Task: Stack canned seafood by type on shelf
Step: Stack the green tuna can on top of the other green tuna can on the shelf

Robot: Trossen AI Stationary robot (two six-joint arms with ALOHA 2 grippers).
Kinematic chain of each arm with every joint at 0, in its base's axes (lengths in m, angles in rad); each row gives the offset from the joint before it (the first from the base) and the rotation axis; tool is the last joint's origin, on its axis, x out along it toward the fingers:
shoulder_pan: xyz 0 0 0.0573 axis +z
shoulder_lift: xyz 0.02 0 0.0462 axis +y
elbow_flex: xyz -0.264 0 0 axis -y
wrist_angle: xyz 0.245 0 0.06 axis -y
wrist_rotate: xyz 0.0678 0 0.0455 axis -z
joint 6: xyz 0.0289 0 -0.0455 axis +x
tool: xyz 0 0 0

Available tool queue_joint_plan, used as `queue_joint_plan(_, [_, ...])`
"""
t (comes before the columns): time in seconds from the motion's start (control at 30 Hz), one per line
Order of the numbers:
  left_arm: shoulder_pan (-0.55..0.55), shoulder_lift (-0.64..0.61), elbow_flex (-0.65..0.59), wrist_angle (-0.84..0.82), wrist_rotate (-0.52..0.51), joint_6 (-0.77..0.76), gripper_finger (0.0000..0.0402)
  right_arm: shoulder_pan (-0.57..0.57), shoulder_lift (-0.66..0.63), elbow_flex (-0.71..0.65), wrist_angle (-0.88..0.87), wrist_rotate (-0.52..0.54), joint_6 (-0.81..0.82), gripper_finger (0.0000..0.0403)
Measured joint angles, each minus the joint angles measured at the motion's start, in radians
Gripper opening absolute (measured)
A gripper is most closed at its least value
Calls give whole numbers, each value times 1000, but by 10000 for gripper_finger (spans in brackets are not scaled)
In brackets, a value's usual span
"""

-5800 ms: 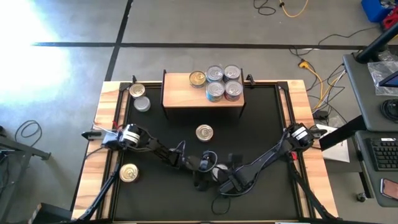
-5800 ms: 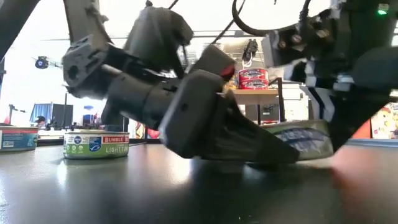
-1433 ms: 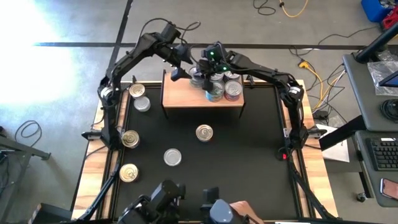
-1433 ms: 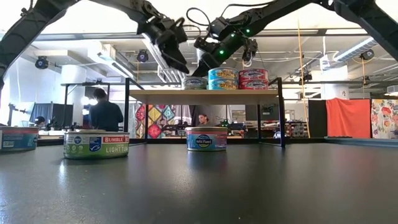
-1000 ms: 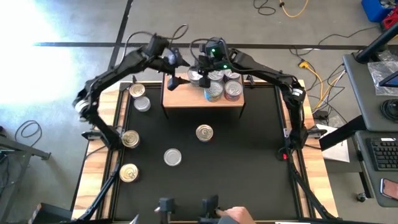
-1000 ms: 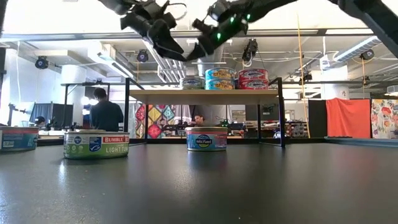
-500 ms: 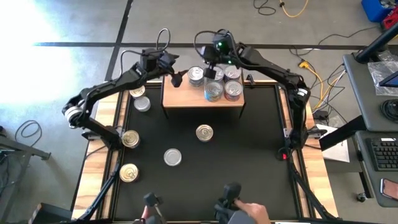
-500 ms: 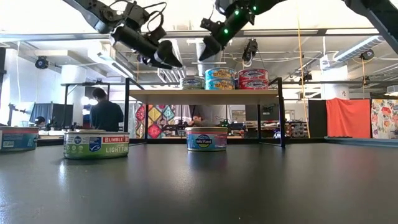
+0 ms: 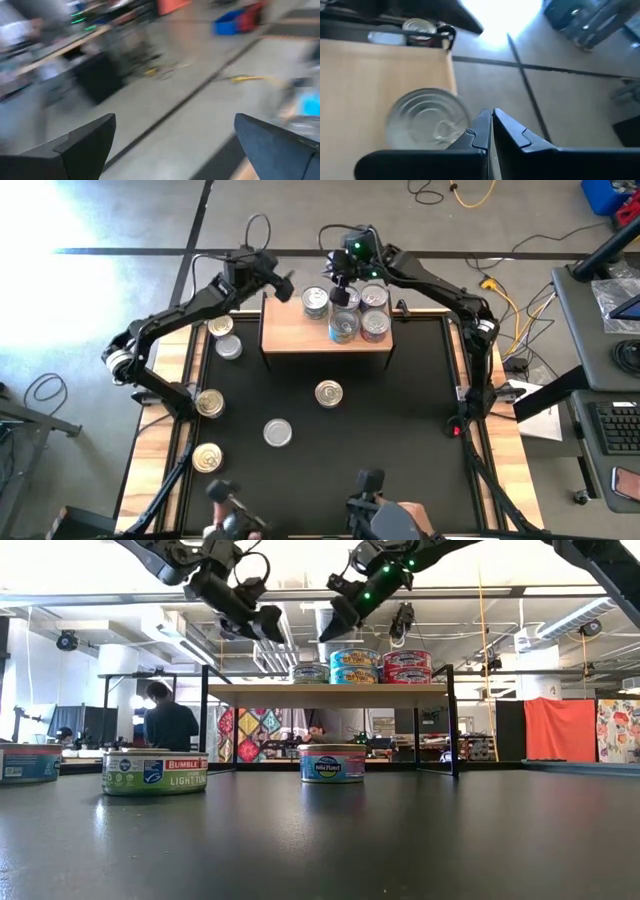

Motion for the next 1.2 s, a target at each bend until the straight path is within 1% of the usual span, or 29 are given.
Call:
queue_joint_plan(0.03, [8,6,19,-27,-39,0,390,-2,0,0,13,8,1,12])
queue_joint_plan(0.07, [16,17,44,-71,-49,-5,390,-4,0,-3,31,13,4,12])
queue_joint_plan(0.23, [39,117,215,-330,-38,-62,390,-4,0,-7,42,16,27,12])
queue_joint_plan(0.3, [39,154,279,-430,-11,-61,390,-4,0,-9,43,19,48,12])
queue_joint_plan(0.37, [37,182,320,-510,46,-61,390,-6,0,-9,39,57,97,12])
queue_joint_plan(0.43, [30,194,325,-520,94,-64,390,-18,0,-9,28,81,165,12])
queue_joint_plan(0.5, [22,190,310,-488,122,-68,390,-38,0,-4,10,83,211,12])
queue_joint_plan(0.67, [14,184,273,-466,171,-83,390,-75,1,2,-23,85,265,12])
queue_joint_plan(0.73, [8,184,257,-465,153,-83,390,-75,12,1,-51,81,272,12])
queue_joint_plan(0.87, [-9,184,229,-465,61,-86,390,-69,42,1,-106,67,265,12])
queue_joint_plan(0.9, [-11,183,224,-461,53,-86,390,-66,47,1,-116,57,264,12])
queue_joint_plan(1.0, [-21,184,213,-458,54,-90,390,-60,48,1,-127,34,263,12])
queue_joint_plan(1.2, [-70,188,194,-464,72,-91,390,-56,48,1,-124,31,263,12])
